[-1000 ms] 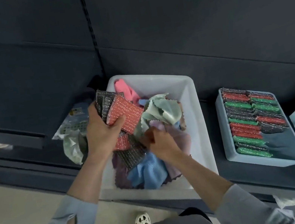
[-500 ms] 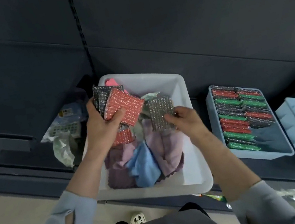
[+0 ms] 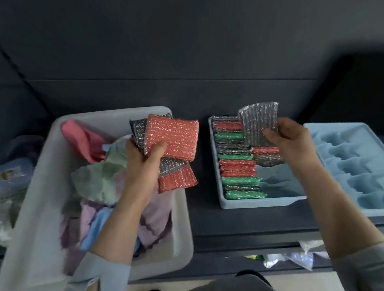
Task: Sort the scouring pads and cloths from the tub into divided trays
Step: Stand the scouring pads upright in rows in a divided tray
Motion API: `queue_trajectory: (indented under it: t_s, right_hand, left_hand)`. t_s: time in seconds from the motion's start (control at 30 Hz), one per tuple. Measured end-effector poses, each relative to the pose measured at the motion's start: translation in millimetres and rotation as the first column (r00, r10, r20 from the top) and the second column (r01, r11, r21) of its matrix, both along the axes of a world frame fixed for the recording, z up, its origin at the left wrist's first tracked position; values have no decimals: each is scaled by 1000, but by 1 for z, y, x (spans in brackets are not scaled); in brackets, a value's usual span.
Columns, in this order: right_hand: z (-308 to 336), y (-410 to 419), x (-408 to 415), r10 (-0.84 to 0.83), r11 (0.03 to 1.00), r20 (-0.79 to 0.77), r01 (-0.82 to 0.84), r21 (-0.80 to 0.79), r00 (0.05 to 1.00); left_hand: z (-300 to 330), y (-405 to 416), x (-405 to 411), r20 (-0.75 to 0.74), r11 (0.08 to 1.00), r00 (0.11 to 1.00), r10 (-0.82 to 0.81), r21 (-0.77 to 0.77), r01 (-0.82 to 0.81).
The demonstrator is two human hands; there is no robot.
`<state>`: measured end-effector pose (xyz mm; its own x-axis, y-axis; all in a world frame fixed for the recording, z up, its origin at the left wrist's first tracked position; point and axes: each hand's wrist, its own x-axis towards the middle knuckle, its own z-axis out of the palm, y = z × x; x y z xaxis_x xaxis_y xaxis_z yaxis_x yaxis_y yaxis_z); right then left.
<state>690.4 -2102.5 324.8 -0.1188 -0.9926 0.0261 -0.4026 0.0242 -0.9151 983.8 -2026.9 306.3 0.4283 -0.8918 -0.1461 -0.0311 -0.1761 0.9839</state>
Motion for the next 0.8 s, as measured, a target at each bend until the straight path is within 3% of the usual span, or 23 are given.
queue_trajectory:
  t_s: [0.13,0.3,0.43,0.6,0.8]
  right_hand:
    - [-2,-16,-59,69,996,-405,-84,-21,912]
    - [-22,-30,-80,219,968,-690,-243,64,690]
    - [-43,-33,-78,249,935,-785,-353,41,567]
    - [-52,-27,-74,232,895,-808,-445,-42,542]
    - [-43,-31,-68,334,902,-853,-400,164,401]
  left_hand:
    - [-3,-15,-44,-13,1000,1000,-6,-18,6]
    - [-9,-32,-90,-121,998,991,55,3,-55]
    - [-11,-30,-116,-108,997,991,80,-11,-82]
    - [-4,-24,-125,-122,993,986,118,-7,-120]
    - [-2,-31,-124,-97,994,989,108,-19,-111]
